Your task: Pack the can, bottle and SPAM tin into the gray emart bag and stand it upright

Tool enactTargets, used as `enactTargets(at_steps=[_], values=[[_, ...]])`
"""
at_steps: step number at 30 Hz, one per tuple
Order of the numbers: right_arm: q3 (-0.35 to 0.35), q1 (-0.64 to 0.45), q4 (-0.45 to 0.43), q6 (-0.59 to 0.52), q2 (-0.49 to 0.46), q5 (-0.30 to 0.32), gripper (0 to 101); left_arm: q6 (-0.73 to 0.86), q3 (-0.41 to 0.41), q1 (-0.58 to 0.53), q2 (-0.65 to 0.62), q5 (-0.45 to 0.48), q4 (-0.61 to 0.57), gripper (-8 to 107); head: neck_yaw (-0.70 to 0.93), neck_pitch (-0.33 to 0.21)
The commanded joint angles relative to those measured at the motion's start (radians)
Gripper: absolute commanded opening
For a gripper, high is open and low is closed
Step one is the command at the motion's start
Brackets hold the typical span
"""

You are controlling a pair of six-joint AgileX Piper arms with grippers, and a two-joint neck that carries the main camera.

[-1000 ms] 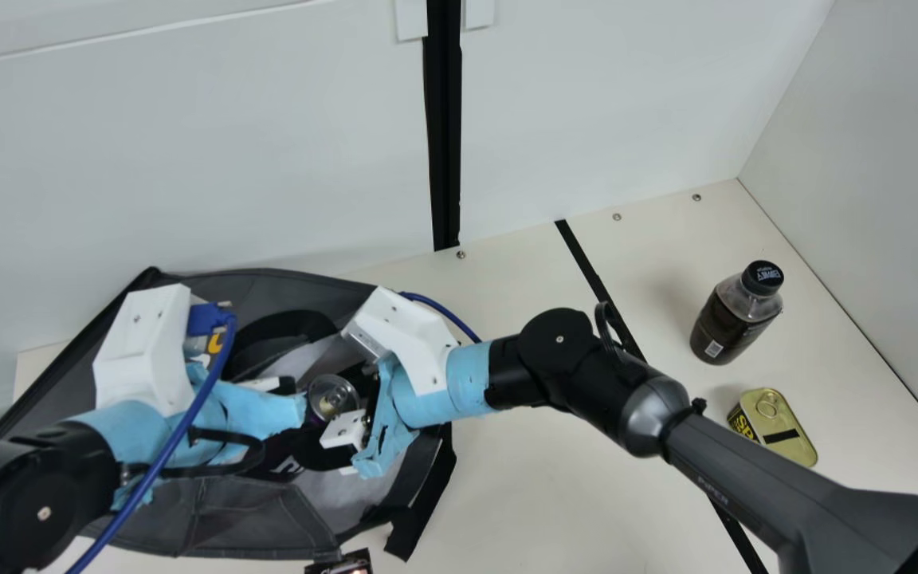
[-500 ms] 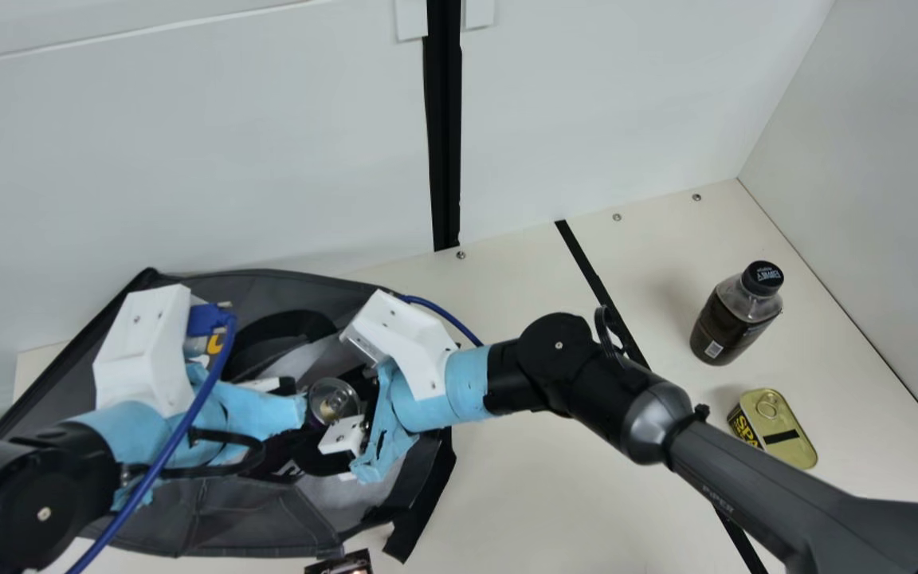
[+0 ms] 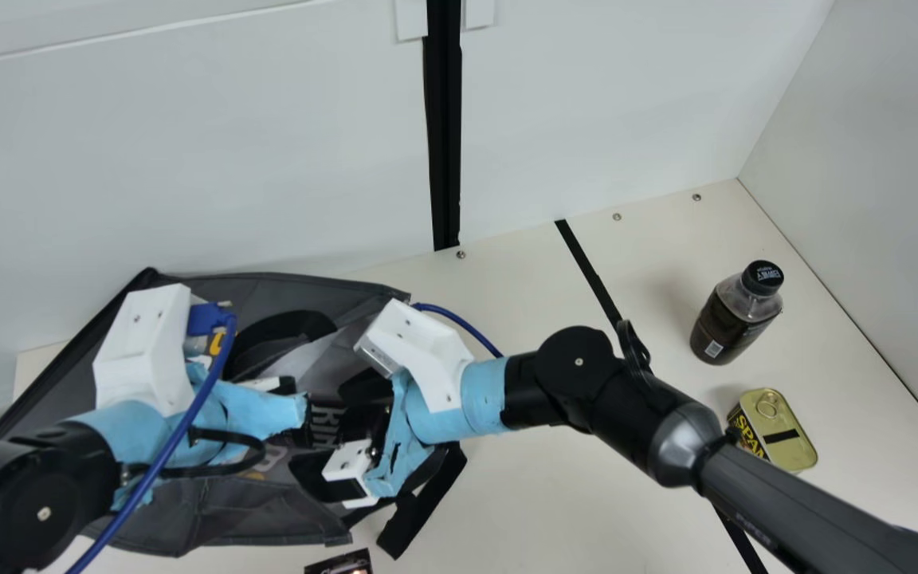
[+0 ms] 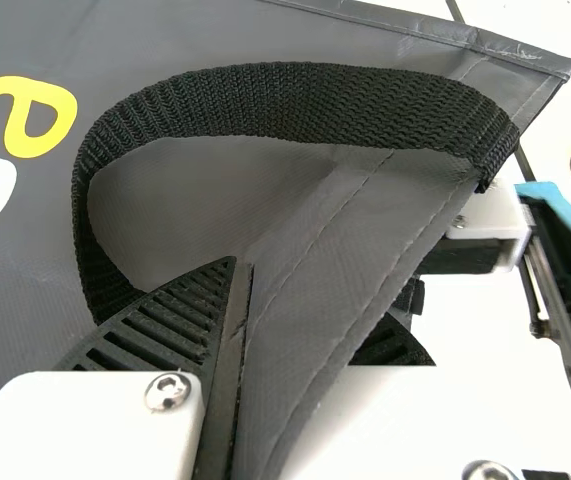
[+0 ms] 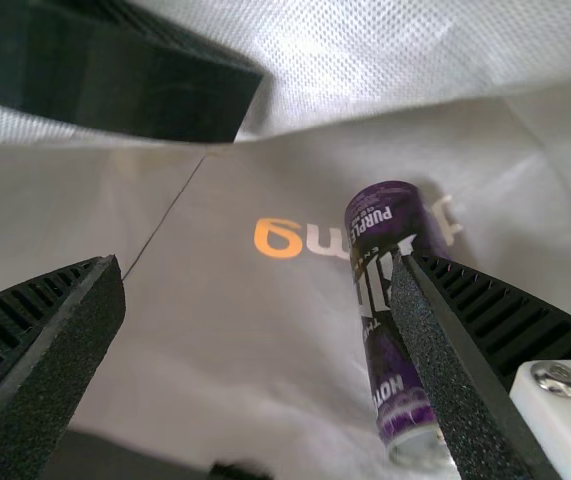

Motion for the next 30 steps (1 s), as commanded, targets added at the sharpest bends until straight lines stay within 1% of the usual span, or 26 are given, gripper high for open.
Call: enactTargets(at_steps=[1, 16, 30], values=[[0.008, -0.007, -0.013, 0.009, -0.019, 0.003, 95, 0.0, 0.0, 0.0, 0.0, 0.0, 0.0, -8, -0.002, -0.023], [0.078, -0.086, -0.14, 0.119, -0.19, 0.037, 95, 0.0, 0.0, 0.0, 0.0, 0.0, 0.0, -8, -0.002, -0.023], [0.103, -0.183, -0.273, 0.222, -0.332, 0.082, 95, 0.0, 0.0, 0.0, 0.0, 0.0, 0.0, -8, -0.002, -0.023]])
